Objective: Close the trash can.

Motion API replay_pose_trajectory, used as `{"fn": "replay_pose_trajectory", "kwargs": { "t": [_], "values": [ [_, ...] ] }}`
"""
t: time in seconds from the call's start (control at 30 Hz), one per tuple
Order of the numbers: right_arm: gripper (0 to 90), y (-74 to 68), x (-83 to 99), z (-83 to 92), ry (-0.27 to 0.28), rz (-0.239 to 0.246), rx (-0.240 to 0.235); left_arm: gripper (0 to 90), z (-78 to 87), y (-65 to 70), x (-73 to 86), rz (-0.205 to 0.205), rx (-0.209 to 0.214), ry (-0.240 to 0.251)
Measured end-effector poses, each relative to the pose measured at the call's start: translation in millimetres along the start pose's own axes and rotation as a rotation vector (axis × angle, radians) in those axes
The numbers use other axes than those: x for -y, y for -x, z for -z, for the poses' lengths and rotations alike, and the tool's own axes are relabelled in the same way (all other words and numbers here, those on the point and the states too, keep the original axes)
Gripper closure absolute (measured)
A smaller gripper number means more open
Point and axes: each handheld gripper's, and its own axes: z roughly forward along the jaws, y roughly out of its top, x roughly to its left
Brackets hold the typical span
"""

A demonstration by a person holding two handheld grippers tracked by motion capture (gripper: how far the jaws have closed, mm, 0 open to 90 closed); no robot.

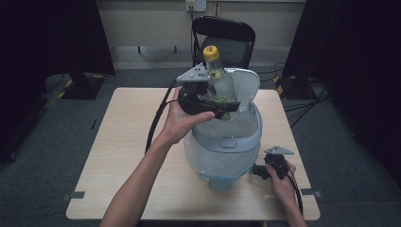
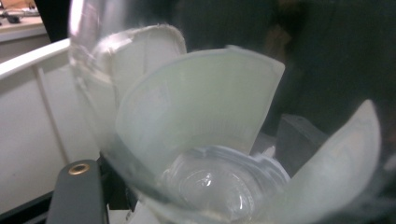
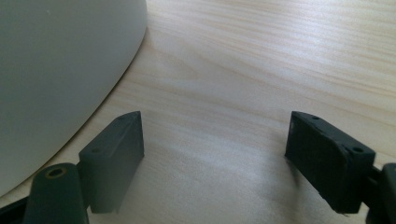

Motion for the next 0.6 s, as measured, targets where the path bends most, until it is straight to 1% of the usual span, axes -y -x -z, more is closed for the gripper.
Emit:
{"fn": "replay_pose_trajectory", "kwargs": {
  "t": [0.03, 0.07, 0.1, 0.13, 0.3, 0.37, 0.43, 0.5, 0.53, 0.57, 0.6],
  "values": [
    [18.3, 0.0, 0.0, 0.0, 0.000, 0.000, 0.000, 27.7, -1.4, 0.5, 0.1, 0.003, 0.002, -0.003],
    [18.3, 0.0, 0.0, 0.0, 0.000, 0.000, 0.000, 27.7, -2.3, 0.5, 0.0, 0.007, 0.015, -0.002],
    [18.3, 0.0, 0.0, 0.0, 0.000, 0.000, 0.000, 27.6, -2.3, 0.5, 0.0, 0.007, 0.015, -0.002],
    [18.3, 0.0, 0.0, 0.0, 0.000, 0.000, 0.000, 27.6, -3.7, 1.0, -0.5, 0.013, 0.028, -0.006],
    [18.3, 0.0, 0.0, 0.0, 0.000, 0.000, 0.000, 26.6, -5.6, -0.2, -2.4, 0.007, 0.020, -0.021],
    [18.3, 0.0, 0.0, 0.0, 0.000, 0.000, 0.000, 26.3, -7.3, -0.6, -2.4, 0.014, 0.019, -0.026],
    [18.3, 0.0, 0.0, 0.0, 0.000, 0.000, 0.000, 25.6, -11.2, -1.0, -1.8, 0.010, 0.027, -0.053],
    [18.3, 0.0, 0.0, 0.0, 0.000, 0.000, 0.000, 24.9, -15.2, -0.7, -0.3, 0.010, 0.026, -0.083],
    [18.3, 0.0, 0.0, 0.0, 0.000, 0.001, 0.000, 24.6, -16.5, -1.1, -0.1, 0.011, 0.031, -0.086],
    [18.3, 0.0, 0.0, 0.0, 0.000, 0.000, 0.000, 24.7, -16.1, -1.0, -0.7, 0.021, 0.033, -0.078],
    [18.3, 0.0, 0.0, 0.0, 0.000, 0.001, 0.000, 26.6, -14.9, 0.1, -1.8, 0.036, 0.043, -0.058]
  ]
}}
